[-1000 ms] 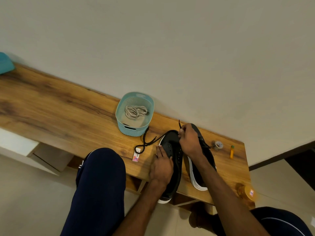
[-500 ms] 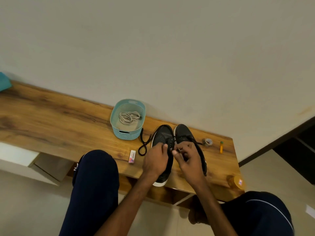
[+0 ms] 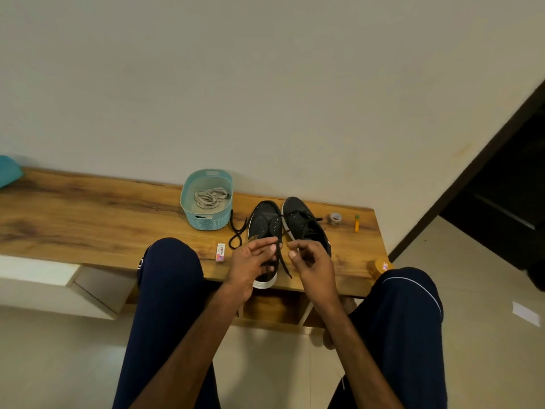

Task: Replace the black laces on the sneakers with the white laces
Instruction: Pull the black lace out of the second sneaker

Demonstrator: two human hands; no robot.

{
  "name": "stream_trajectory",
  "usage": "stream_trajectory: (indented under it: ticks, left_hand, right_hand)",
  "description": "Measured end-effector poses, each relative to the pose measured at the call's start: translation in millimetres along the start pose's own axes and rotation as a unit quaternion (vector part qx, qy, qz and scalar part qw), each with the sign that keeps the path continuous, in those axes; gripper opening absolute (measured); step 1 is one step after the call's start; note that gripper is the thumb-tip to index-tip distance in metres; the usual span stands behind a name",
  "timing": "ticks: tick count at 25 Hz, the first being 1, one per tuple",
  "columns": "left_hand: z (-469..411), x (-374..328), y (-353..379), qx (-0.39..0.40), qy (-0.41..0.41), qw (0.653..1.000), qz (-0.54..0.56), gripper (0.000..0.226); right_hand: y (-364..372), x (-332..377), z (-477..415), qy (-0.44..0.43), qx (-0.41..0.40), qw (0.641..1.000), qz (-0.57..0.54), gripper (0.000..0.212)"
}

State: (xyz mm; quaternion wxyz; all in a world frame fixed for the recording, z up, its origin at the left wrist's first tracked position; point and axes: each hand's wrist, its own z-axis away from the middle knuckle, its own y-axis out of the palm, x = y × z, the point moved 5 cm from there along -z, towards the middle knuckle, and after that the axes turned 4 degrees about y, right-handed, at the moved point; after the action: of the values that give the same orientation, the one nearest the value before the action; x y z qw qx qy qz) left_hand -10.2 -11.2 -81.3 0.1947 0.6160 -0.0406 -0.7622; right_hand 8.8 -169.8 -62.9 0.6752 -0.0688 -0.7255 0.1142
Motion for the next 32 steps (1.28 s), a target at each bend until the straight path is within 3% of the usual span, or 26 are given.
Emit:
stream_trajectory:
  ticks: [1,4,7,10,14,16,20,24,28,30,32]
  left_hand:
    - [1.0,-0.9,0.8,-0.003,0.012,1.000,-0.017,0.023]
    - [6.1,-4.7,9.6,0.002,0.078,0.989,-0.126,0.025]
    - [4.3,-0.9,11.9,-0.002,0.140,0.961,-0.237,0.027]
    - [2.0,-1.4,13.0,0.015,0.203,0.906,-0.372,0.029]
    - [-3.8,-7.9,8.1,0.033,0.216,0.903,-0.370,0.045]
    - [-9.1,-4.4,8.5,0.097,0.204,0.887,-0.403,0.052]
    - [-10.6,-4.7,13.2,0.138,0.232,0.858,-0.437,0.028]
    - [-5.9,-12.9,18.0,0.117,0.297,0.792,-0.520,0.029]
    - [6.4,-18.8,28.2,0.132,0.379,0.702,-0.588,0.035]
    - [8.9,-16.9,31.3,0.152,0.375,0.714,-0.572,0.034]
    - [7.0,-16.0,30.6,0.171,0.349,0.774,-0.499,0.030]
  right_hand:
    - [1.8,-6.1,0.6,0.054,0.017,0.998,-0.035,0.013]
    - [20.8,-17.1,5.7,0.203,0.119,0.965,-0.113,0.035]
    - [28.3,-19.1,5.5,0.199,0.136,0.970,-0.042,0.040]
    - [29.6,-25.1,4.4,0.232,0.142,0.960,-0.069,0.034]
    - [26.1,-20.9,2.9,0.192,0.174,0.964,-0.049,0.027]
    - [26.7,-10.6,7.5,0.195,0.224,0.950,-0.097,0.029]
    - [25.6,3.6,14.1,0.224,0.304,0.900,-0.219,0.034]
    - [24.3,2.4,14.5,0.257,0.343,0.866,-0.257,0.057]
    - [24.2,2.8,18.9,0.257,0.356,0.863,-0.250,0.049]
    - [24.6,4.8,21.7,0.249,0.375,0.851,-0.271,0.046]
    - [23.5,10.0,20.6,0.224,0.391,0.833,-0.321,0.043]
